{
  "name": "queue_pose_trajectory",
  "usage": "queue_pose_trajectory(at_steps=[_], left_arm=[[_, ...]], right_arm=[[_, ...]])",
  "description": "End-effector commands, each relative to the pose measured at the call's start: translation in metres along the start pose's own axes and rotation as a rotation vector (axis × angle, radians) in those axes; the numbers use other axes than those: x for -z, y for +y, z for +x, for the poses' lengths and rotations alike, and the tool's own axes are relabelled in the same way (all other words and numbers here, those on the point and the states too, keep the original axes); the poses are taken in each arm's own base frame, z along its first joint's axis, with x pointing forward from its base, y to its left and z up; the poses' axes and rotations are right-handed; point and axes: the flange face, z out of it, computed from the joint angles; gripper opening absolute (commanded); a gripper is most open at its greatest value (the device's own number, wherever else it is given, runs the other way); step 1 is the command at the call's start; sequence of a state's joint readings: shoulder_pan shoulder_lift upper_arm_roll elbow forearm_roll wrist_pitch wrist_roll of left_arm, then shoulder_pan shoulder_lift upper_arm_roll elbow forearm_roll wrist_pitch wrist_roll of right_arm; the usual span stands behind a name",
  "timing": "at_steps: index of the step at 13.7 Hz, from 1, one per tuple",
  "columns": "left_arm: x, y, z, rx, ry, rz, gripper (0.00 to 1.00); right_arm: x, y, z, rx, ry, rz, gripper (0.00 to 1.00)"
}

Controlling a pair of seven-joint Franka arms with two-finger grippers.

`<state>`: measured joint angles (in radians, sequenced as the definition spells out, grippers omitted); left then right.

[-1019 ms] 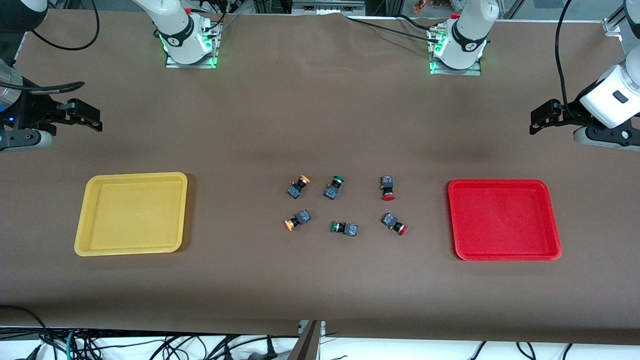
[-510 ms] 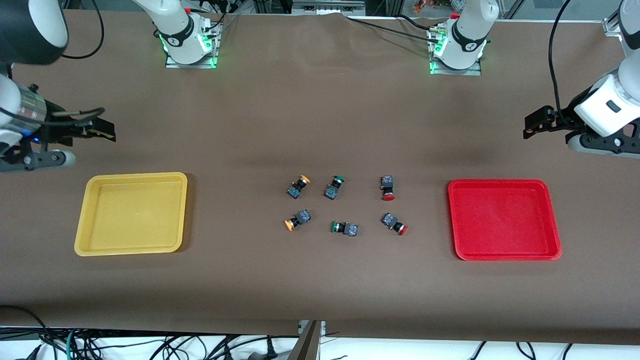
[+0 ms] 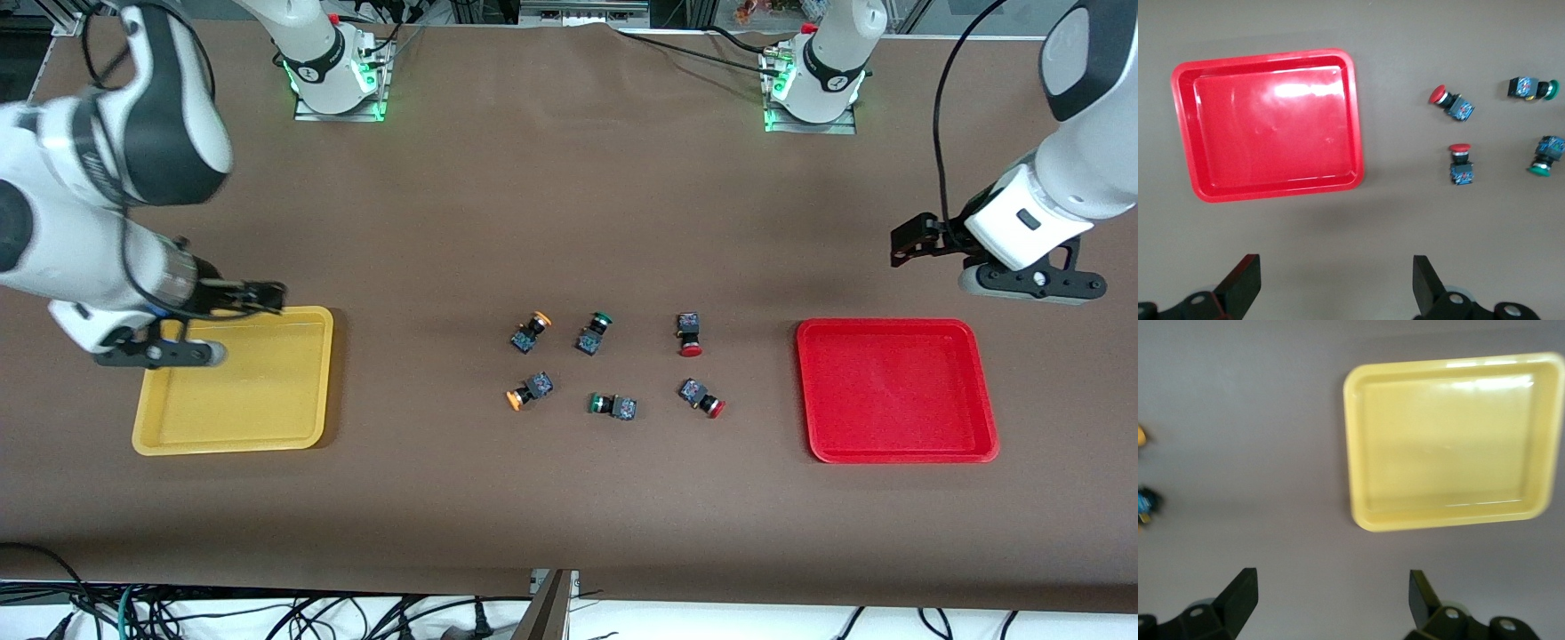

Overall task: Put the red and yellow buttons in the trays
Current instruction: 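Reach the left gripper to a red button while the right gripper reaches yellow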

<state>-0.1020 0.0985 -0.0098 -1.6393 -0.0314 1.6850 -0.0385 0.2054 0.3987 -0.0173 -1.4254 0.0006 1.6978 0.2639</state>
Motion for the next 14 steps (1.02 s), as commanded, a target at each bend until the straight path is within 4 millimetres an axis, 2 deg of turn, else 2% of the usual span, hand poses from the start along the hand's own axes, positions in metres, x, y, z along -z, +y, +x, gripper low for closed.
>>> queue_pose_trajectory(at_steps=[1, 3, 4, 7, 9, 10, 13, 14], left_arm=[[-0.01, 0.034, 0.014, 0.037, 0.007, -0.009, 1.0], [-0.033, 0.07, 0.024, 0.073, 0.01, -0.003, 1.0], [-0.041, 0.1, 0.024, 0.1, 0.022, 0.0, 1.0], [-0.089, 0.16, 0.031, 0.177, 0.028, 0.0, 1.0], [-0.123, 0.173, 0.04, 0.187, 0.033, -0.003, 1.0], [-0.141, 0.182, 0.039, 0.178, 0.035, -0.004, 1.0], [-0.204, 0.198, 0.022, 0.195, 0.098, -0.03, 1.0], [-0.219, 0.198, 0.019, 0.201, 0.122, -0.041, 1.0]], right_arm=[[-0.043, -0.054, 0.016, -0.17, 0.027, 0.035, 1.0], [-0.088, -0.109, 0.021, -0.298, 0.07, 0.052, 1.0], [-0.109, -0.139, 0.019, -0.365, 0.087, 0.063, 1.0], [-0.156, -0.205, 0.004, -0.494, 0.118, 0.096, 1.0], [-0.186, -0.24, -0.015, -0.481, 0.1, 0.073, 1.0], [-0.198, -0.251, -0.02, -0.492, 0.103, 0.073, 1.0], [-0.23, -0.279, -0.033, -0.526, 0.112, 0.088, 1.0], [-0.233, -0.285, -0.035, -0.536, 0.118, 0.099, 1.0]])
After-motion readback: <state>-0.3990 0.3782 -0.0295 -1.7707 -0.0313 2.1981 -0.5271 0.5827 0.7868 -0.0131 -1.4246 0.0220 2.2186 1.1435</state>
